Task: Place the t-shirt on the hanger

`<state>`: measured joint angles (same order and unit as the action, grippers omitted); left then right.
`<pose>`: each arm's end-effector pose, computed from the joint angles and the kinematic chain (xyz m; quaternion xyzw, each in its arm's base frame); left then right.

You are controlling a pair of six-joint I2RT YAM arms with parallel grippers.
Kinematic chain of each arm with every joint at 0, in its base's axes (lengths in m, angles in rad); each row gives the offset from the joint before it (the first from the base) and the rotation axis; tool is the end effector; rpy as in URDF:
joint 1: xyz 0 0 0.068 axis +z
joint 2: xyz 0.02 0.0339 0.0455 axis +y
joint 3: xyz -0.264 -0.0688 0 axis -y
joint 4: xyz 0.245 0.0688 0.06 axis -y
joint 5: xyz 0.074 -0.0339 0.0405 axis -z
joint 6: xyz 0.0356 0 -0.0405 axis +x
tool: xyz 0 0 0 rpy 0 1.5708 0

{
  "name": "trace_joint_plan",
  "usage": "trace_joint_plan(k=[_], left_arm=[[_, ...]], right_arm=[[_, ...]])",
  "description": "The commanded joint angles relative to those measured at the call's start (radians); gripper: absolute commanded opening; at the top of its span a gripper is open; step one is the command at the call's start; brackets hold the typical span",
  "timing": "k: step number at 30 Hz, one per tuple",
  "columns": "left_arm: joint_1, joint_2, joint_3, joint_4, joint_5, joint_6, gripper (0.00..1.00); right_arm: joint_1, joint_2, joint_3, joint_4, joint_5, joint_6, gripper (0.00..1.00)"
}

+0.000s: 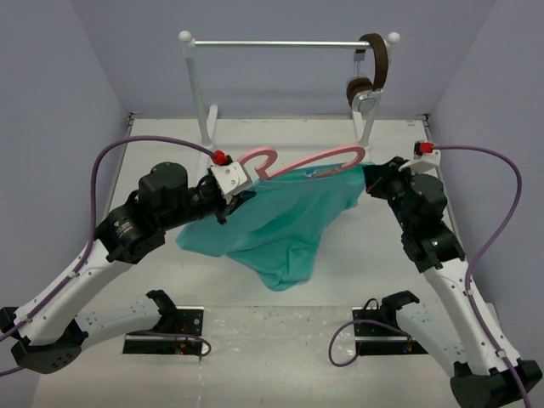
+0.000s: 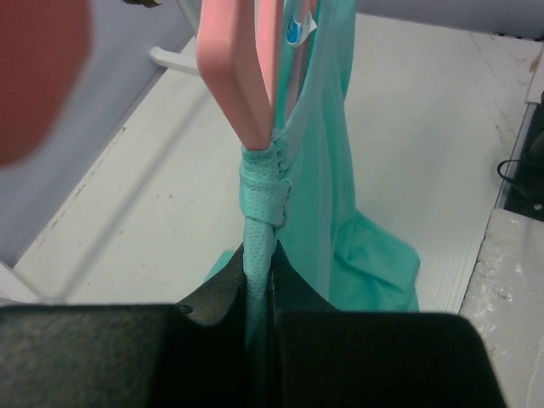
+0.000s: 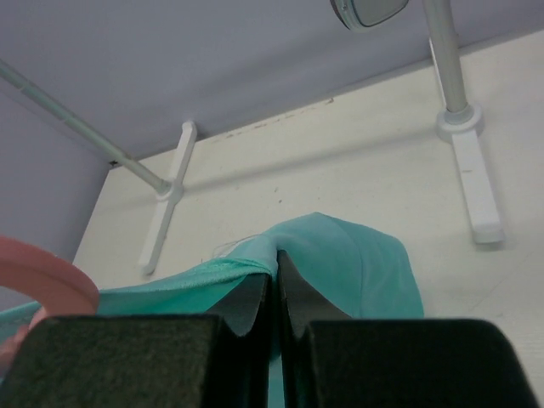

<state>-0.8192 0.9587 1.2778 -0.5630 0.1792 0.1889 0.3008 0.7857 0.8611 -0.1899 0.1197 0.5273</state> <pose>0.1237 -0.1416 0.4371 0.4272 0.6605 -0.2571 0.5613 0.1749 0.0498 0.3660 0.1237 0.7358 0.2264 0.6261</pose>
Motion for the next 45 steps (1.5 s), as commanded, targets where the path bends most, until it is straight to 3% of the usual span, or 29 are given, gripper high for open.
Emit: trace_joint_plan(k=[1, 7, 11, 15, 18, 21, 24, 27, 29, 31, 32, 43, 45], left_arm=[[0.015, 0.001, 0.031, 0.005, -0.031, 0.058, 0.0], [0.017, 0.06, -0.011, -0.033, -0.035, 0.087, 0.0], [0.018, 0.093, -0.022, -0.008, -0.007, 0.087, 0.0], [0.02, 0.165, 0.044, 0.084, 0.177, 0.057, 0.0], [0.02, 0.313, 0.25, 0.059, 0.4, 0.036, 0.0], [0.02, 0.462, 0.367, 0.006, 0.528, 0.03, 0.0], [0.025, 0.511, 0.372, 0.047, 0.597, 0.021, 0.0], [0.046, 0.487, 0.296, 0.162, 0.635, -0.017, 0.0], [0.071, 0.494, 0.293, 0.148, 0.644, 0.002, 0.0], [0.091, 0.513, 0.32, 0.085, 0.645, 0.042, 0.0], [0.108, 0.532, 0.332, 0.058, 0.639, 0.059, 0.0], [0.181, 0.588, 0.341, -0.055, 0.833, 0.169, 0.0], [0.177, 0.598, 0.335, -0.091, 0.877, 0.223, 0.0]], right_arm=[[-0.077, -0.04, 0.092, -0.181, 0.018, -0.07, 0.0], [-0.082, -0.018, 0.29, -0.302, 0.004, -0.105, 0.0], [-0.081, -0.051, 0.304, -0.319, -0.142, -0.082, 0.0], [-0.023, -0.022, 0.323, -0.302, -0.357, -0.058, 0.0], [0.103, 0.074, 0.442, -0.356, -0.344, -0.085, 0.0], [0.215, 0.106, 0.519, -0.412, -0.326, -0.097, 0.0], [0.231, 0.088, 0.514, -0.438, -0.301, -0.097, 0.02], [0.23, 0.044, 0.449, -0.486, -0.216, -0.109, 0.13], [0.231, -0.009, 0.409, -0.497, -0.209, -0.115, 0.34], [0.231, -0.055, 0.385, -0.503, -0.23, -0.123, 0.64], [0.231, -0.07, 0.389, -0.508, -0.24, -0.125, 0.69], [0.231, -0.08, 0.567, -0.71, -0.073, -0.296, 0.69], [0.231, -0.082, 0.574, -0.654, -0.17, -0.371, 0.67]])
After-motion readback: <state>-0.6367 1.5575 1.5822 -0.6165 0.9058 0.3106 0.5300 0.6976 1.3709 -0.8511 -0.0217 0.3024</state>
